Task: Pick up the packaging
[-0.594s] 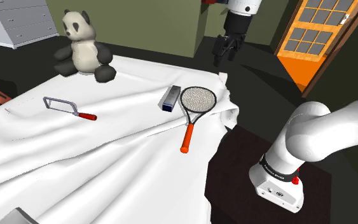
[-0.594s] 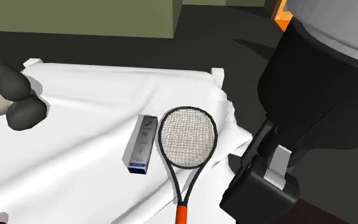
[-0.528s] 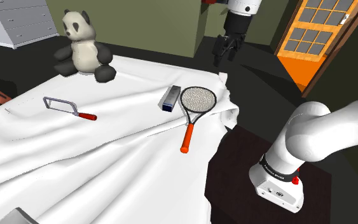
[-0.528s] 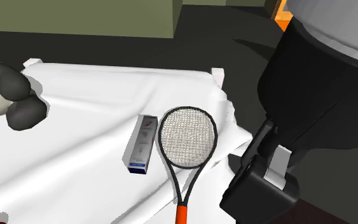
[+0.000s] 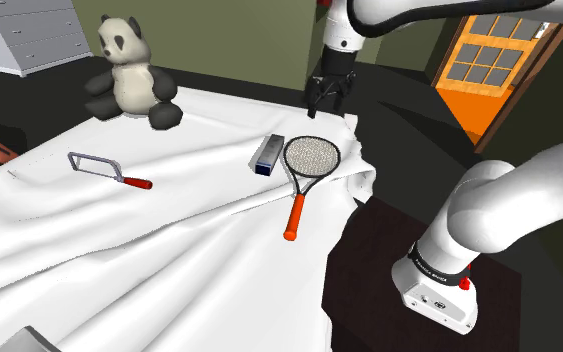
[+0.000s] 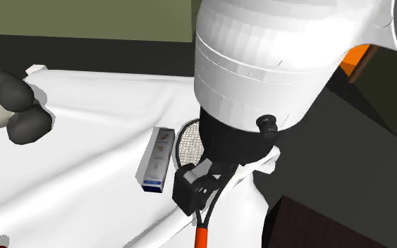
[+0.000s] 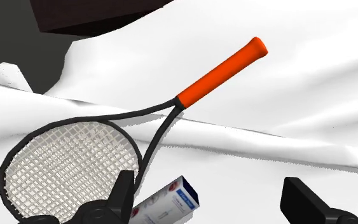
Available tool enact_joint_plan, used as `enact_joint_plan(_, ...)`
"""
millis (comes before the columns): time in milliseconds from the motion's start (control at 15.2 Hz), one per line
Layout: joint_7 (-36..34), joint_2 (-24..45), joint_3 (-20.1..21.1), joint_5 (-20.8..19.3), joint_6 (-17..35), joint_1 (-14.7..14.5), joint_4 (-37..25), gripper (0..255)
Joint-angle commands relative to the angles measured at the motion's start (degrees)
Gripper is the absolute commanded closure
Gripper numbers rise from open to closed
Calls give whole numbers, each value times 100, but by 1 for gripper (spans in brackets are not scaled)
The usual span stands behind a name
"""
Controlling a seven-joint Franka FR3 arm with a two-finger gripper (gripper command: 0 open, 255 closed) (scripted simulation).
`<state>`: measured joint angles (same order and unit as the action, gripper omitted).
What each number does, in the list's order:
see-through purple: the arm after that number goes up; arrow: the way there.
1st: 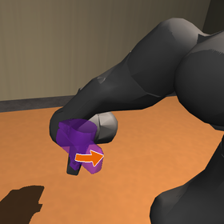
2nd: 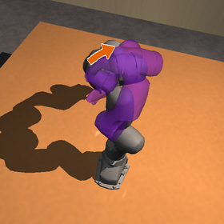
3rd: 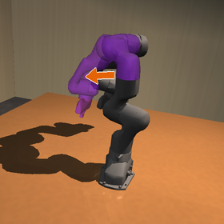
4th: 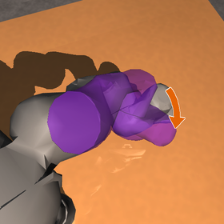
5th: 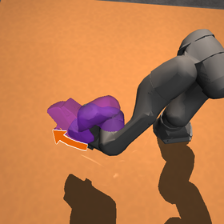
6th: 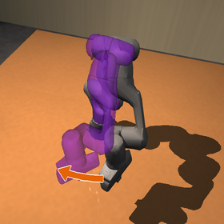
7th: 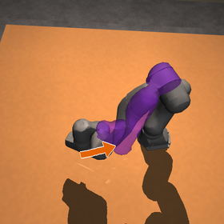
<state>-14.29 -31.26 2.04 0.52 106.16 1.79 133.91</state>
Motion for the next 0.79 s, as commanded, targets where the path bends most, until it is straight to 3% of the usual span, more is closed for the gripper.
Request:
enact_joint_plan(0,-178,454,17,-4,319,71,-124,0)
enact_joint_plan(726,-1148,2722,8,-81,1650,362,-940,0)
